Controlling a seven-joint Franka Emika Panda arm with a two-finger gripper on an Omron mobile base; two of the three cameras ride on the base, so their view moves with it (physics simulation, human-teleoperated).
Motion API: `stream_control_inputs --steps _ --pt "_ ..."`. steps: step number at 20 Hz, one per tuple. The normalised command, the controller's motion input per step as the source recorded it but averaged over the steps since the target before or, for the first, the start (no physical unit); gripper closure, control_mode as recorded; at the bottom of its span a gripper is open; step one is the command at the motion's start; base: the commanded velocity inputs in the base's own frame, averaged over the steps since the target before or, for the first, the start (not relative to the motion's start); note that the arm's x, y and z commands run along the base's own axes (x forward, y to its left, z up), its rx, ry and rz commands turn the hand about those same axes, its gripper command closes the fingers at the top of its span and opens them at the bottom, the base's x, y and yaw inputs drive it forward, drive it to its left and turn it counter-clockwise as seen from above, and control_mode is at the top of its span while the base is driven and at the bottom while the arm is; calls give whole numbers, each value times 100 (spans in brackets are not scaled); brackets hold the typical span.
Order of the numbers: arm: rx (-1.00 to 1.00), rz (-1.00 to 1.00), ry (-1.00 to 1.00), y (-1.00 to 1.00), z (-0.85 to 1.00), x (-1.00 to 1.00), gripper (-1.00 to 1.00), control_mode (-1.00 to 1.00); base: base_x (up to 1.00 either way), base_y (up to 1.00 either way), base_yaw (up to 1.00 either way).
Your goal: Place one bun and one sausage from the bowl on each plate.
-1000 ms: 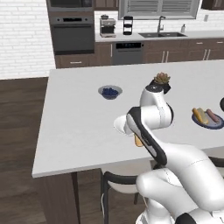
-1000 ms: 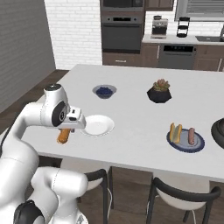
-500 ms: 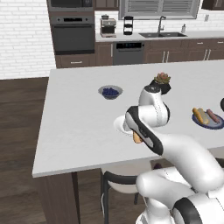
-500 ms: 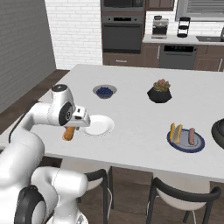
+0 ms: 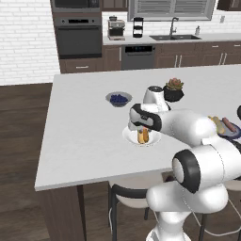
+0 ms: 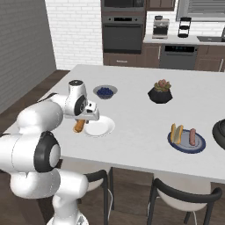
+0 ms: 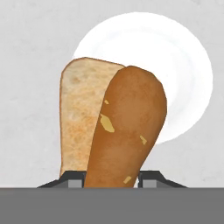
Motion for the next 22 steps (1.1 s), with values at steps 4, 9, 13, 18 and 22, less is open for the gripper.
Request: stream_control_inputs --steps 4,9,13,18,22 --pt "8 -1 1 7 -23 100 100 -100 0 0 0" --pt "0 -4 0 22 -30 77 100 -100 0 0 0" --pt "0 -2 0 5 -29 33 100 -100 0 0 0" --pt "2 0 11 -3 -20 4 100 -100 0 0 0" --pt "3 -2 19 0 -15 -3 100 -100 0 0 0"
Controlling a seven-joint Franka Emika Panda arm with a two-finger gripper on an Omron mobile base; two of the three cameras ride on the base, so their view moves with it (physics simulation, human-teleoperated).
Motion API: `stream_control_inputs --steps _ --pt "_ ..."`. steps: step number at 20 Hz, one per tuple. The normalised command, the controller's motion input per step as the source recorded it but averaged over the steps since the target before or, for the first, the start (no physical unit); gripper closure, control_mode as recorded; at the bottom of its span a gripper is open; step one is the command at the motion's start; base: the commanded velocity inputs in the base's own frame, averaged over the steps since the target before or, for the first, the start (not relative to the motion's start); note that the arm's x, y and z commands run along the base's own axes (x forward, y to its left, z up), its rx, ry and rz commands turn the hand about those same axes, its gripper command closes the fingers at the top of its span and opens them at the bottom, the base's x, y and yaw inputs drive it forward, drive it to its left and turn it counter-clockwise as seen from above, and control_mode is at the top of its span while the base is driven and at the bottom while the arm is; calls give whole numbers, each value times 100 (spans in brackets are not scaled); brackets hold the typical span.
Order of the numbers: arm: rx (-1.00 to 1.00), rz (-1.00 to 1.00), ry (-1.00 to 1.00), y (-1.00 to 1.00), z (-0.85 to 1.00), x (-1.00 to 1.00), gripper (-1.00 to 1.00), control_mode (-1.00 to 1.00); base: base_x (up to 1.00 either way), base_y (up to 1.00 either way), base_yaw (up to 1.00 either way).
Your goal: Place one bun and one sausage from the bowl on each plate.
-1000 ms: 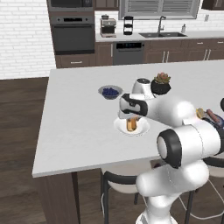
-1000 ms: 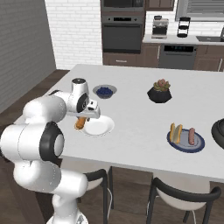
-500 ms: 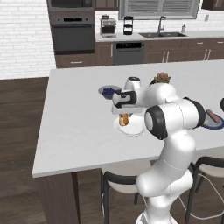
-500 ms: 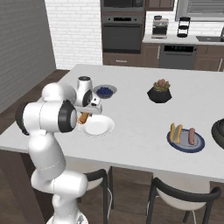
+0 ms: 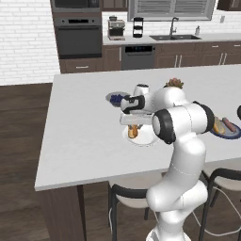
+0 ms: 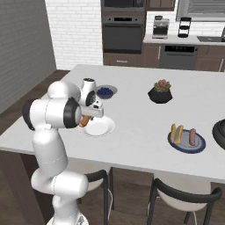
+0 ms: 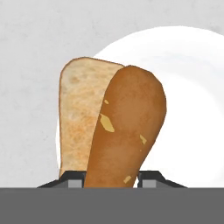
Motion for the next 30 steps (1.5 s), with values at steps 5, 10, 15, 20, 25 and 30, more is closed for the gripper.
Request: stream_control_inputs --steps 5,10,15,20,25,30 --pt "0 -1 5 0 -31 0 100 -100 0 0 0" --pt "0 0 3 0 -26 0 -100 -100 0 0 0" --pt "1 0 5 -1 -12 0 -100 -100 0 0 0" --pt "0 0 0 0 0 2 -100 -100 0 0 0" --pt "0 0 0 0 0 4 -100 -100 0 0 0" --pt "0 -1 0 0 32 -6 -100 -100 0 0 0"
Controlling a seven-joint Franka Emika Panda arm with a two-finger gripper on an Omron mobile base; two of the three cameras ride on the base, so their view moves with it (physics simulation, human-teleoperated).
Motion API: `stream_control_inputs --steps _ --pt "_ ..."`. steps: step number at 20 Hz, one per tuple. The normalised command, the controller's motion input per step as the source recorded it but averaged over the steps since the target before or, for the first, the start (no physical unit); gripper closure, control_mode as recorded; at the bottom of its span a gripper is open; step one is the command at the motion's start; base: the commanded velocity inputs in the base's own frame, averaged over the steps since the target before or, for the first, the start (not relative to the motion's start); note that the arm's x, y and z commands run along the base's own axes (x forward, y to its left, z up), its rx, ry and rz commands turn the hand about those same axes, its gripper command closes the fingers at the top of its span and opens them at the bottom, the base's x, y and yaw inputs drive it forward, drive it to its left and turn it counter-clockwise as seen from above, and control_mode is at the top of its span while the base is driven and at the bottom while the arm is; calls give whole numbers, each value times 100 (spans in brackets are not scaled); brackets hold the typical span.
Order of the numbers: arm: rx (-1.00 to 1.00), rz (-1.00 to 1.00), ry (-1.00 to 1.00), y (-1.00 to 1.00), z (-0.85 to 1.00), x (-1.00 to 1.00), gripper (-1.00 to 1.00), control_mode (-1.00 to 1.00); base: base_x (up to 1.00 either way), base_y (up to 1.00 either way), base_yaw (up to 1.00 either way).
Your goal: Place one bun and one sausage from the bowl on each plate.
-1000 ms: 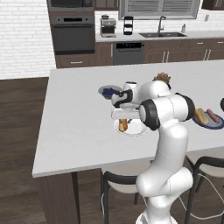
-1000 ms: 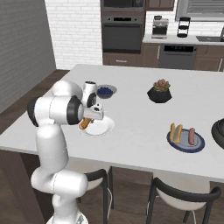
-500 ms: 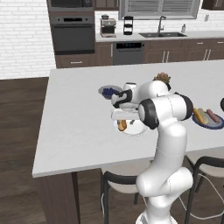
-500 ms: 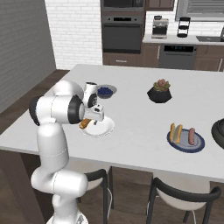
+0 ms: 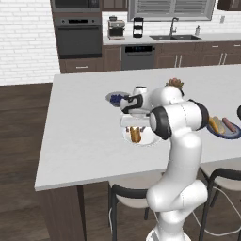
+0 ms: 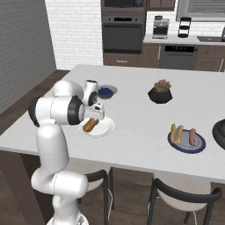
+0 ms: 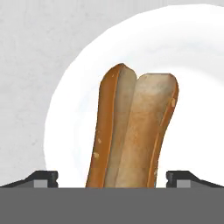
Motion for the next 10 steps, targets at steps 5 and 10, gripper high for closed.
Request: stream_control_inputs --steps 5,10 --pt "-3 -1 -4 0 88 -40 -100 -100 0 0 0" --pt "-3 -4 0 0 86 -82 -100 -100 0 0 0"
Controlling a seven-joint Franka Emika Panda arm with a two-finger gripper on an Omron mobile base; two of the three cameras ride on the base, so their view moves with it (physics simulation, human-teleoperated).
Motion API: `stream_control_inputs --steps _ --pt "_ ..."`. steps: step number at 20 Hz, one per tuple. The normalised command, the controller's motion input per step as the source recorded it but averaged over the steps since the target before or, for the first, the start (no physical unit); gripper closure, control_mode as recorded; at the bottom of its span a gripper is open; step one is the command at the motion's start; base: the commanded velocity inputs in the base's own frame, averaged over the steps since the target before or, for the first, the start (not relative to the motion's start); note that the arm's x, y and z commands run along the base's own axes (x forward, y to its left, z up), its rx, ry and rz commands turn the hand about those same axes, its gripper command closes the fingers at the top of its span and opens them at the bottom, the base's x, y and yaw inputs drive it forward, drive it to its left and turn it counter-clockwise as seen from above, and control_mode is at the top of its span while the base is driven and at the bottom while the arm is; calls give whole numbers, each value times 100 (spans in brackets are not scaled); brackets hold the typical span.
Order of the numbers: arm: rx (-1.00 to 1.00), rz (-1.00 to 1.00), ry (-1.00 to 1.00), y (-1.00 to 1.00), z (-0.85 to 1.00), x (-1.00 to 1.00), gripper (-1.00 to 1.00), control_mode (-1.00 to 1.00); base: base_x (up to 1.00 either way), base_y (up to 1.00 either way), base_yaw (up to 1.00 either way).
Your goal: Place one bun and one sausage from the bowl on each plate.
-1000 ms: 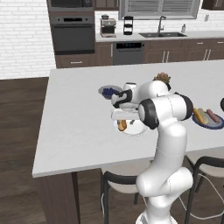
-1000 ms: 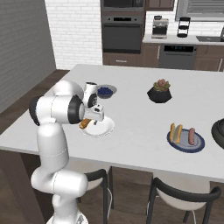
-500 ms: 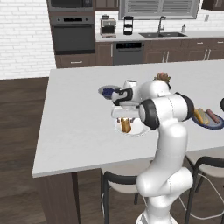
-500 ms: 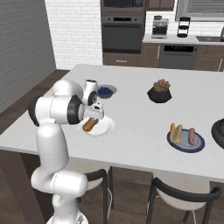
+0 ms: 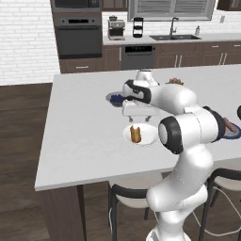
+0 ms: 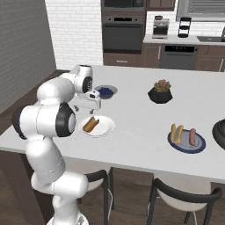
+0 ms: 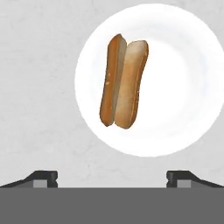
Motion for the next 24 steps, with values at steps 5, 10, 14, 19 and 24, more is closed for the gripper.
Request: stream_control_inputs --steps 5,10,14,19,24 --pt "0 -3 -17 0 56 -100 -100 -100 0 0 0" --pt "-1 -1 -22 5 59 -100 -100 -100 0 0 0" --pt "-4 0 -31 8 45 -100 -100 -100 0 0 0" --pt "-1 0 -22 1 20 -94 -100 -100 0 0 0" --pt "0 0 -4 0 0 -26 -100 -100 0 0 0"
